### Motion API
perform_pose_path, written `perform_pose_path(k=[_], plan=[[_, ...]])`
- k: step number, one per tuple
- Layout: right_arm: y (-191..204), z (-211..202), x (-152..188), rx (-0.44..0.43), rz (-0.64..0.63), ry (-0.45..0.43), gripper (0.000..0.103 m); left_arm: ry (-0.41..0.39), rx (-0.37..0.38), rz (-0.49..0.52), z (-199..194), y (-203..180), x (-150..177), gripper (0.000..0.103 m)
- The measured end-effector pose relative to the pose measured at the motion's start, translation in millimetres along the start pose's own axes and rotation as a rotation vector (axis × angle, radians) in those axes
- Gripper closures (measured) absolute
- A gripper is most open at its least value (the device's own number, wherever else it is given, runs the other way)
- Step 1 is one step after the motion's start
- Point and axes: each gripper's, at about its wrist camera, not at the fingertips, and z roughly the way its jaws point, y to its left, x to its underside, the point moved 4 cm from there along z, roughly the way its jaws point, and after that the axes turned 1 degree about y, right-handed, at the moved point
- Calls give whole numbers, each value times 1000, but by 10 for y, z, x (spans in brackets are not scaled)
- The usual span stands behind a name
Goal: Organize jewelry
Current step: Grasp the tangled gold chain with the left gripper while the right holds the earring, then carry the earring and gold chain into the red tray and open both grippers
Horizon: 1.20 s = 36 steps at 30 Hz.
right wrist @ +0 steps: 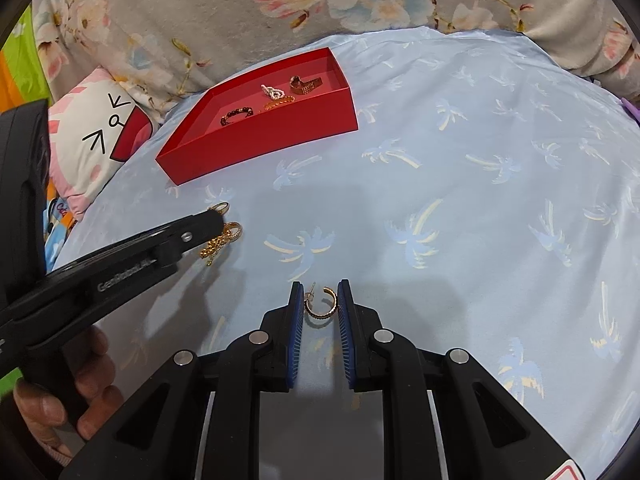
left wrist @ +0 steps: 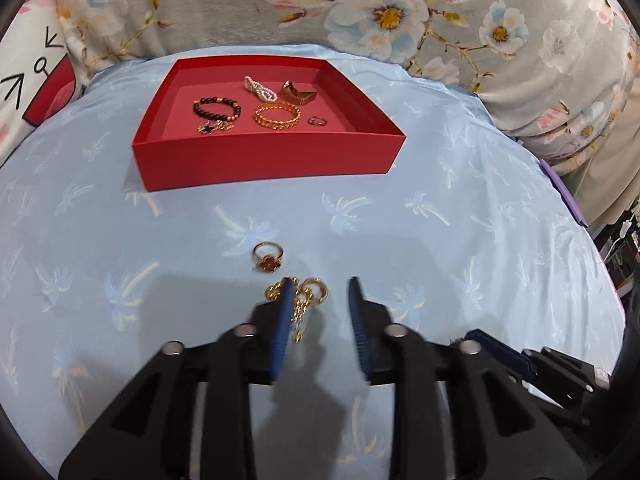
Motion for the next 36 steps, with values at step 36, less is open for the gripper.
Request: perform_pose_path(k=[36], plan=[[89,-124,-389,-48,-41,-67,88,-125,5,-93,-612,461,-437,103]])
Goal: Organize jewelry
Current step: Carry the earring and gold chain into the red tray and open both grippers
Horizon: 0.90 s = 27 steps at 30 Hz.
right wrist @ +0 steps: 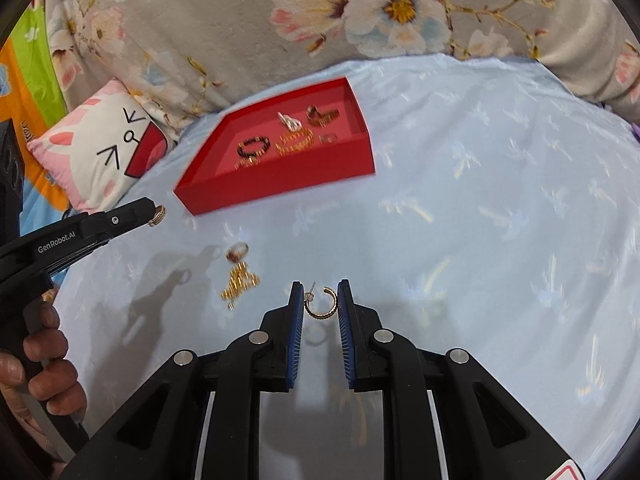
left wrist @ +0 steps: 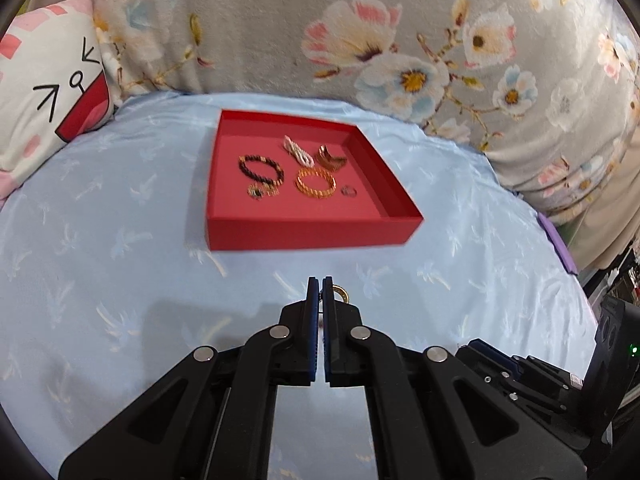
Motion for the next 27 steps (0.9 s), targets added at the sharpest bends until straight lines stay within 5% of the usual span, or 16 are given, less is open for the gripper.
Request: perform_pose_path(k=[8,15,27], plan=[[157,160,-866,-59,-46,-81,88,-78,8,4,125,118,-676,103],[230,729,-1457,-63,-57,-59,87,-49,-5,9,688,176,-982,102],[157,1501,-1538,-7,-69,30,87,28,-40,0,1339,367,-921,102]])
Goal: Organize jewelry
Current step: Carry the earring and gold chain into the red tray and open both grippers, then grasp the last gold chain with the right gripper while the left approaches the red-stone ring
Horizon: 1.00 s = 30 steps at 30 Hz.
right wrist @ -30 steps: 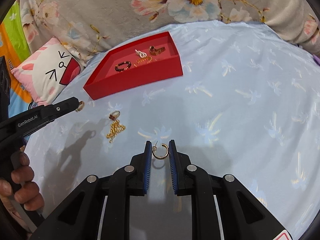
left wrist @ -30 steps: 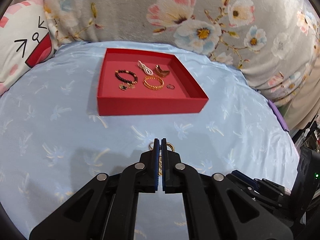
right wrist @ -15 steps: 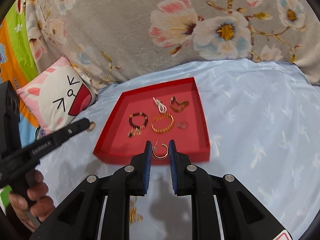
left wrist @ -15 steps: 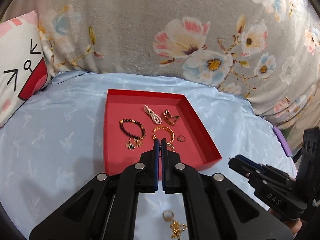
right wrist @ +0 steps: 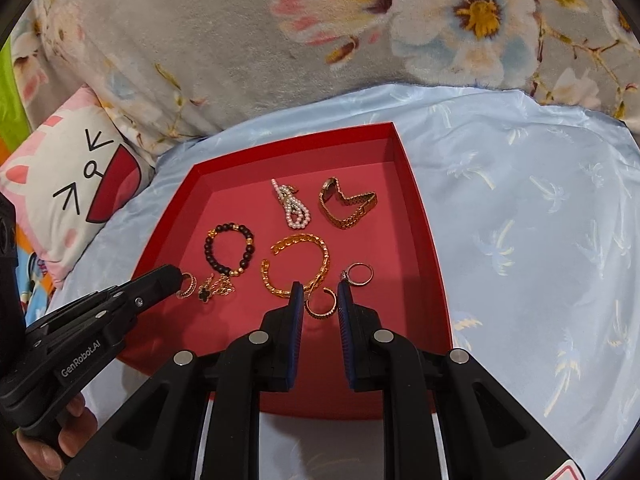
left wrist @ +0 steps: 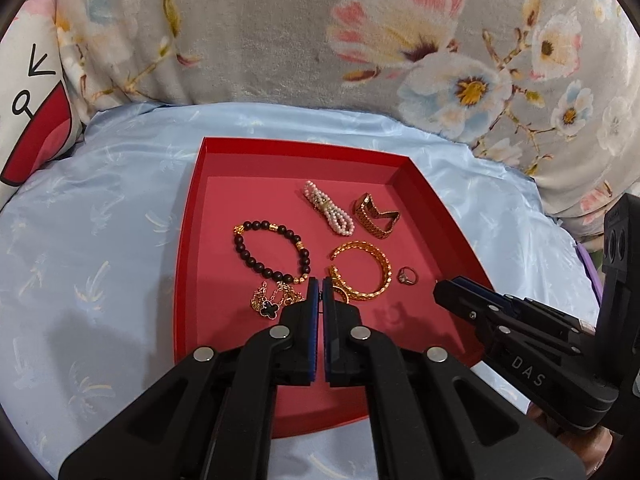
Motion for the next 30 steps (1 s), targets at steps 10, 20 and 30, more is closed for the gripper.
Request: perform_pose_path(k=[10,20,30], plan=[[-55,77,-37,16,0,3,87,3,-22,4,83,-2,-14,102],[-84,-181,-83,24,7,-58,84,-33,-36,-5,-65,-8,-53,75],[-47,-753,334,9,4,-89,82,-66,-72,-17,-529,96,183,70]])
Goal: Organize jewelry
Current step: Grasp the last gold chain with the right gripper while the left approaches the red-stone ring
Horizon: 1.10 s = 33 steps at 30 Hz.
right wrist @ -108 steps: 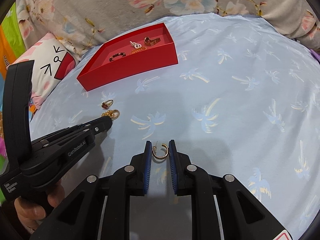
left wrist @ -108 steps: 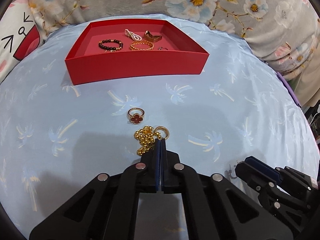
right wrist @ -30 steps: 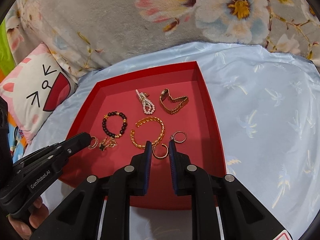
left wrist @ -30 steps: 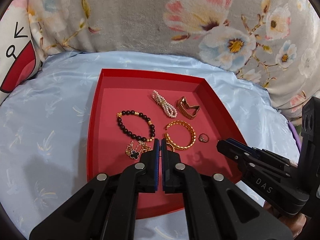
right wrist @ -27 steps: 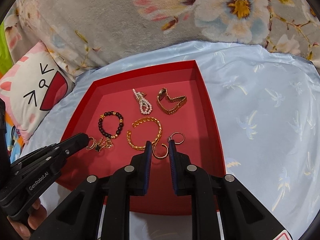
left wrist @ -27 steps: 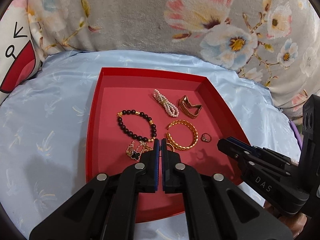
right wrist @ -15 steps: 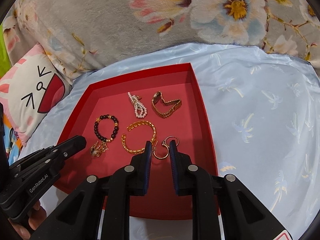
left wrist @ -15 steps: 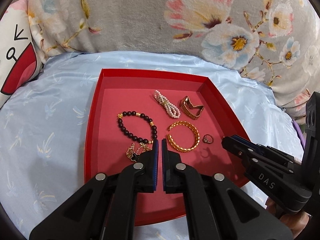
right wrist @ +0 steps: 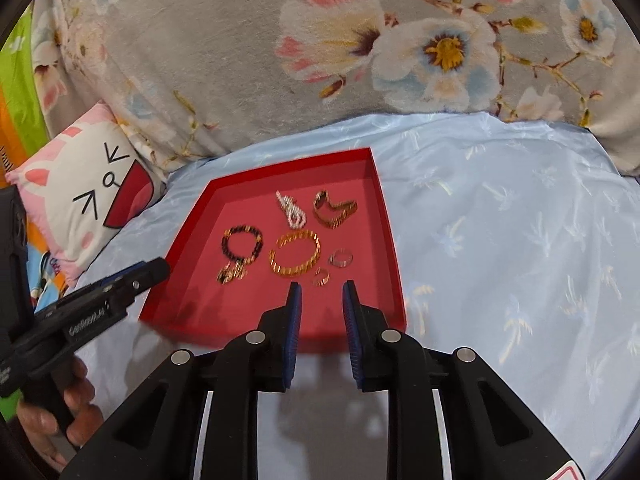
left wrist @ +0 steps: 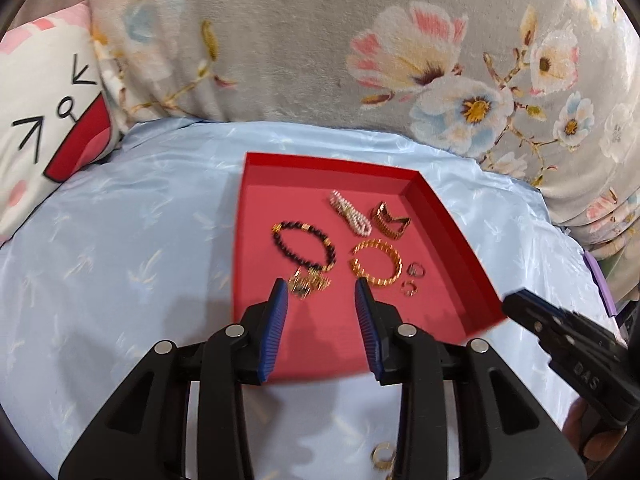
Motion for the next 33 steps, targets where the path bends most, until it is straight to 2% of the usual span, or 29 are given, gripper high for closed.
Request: perform_pose_path(k=[8,11,13,20,24,29,33], plan=[[272,-229,804,-52,-36,112,82,25,-26,-27,-277,102,452,69],[413,-239,1027,-77,-44,143,73,40,-26,-44,-370,143,605,68],[509,-208,1131,-89,-52,162,72,49,-25,-52,-419,166,691,68],[707,-37,1265,-87,-95,202,72,70,-38,-60,-549,230,899,68],[775,26,1263,-57,-132,189,72,77,-43,-69,-583,282,960,68],[784,44,1270,10,-183,170,88,86,-44,-81,-589,316,1011,68],[715,7,1280,3,-168,167,92,89,-33,-73,-591,267,1024,68]])
